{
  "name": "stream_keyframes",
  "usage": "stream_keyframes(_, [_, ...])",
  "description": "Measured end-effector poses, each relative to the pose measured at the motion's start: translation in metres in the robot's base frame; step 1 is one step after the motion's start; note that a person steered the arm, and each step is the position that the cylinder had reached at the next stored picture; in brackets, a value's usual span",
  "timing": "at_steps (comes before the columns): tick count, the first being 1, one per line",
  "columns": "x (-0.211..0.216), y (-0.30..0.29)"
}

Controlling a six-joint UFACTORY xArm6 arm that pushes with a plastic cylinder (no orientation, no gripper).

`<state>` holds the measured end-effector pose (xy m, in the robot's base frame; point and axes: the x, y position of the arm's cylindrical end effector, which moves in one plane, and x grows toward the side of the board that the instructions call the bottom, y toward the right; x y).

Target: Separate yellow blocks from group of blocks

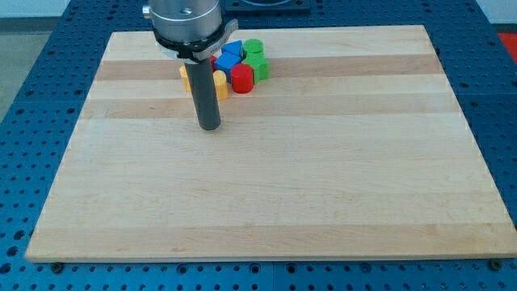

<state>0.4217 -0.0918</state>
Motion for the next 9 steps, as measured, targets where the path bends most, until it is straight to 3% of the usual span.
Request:
stream_keyframes(1, [0.001, 0.004])
stream_keyframes(2, [0.001, -0.035])
stream_keyframes(3, [-0.011, -0.115])
stream_keyframes(4, [-0.055, -0.154])
stream_keyframes(6, [-0.118, -0.122])
stream_keyframes(9, [-0.105, -0.006])
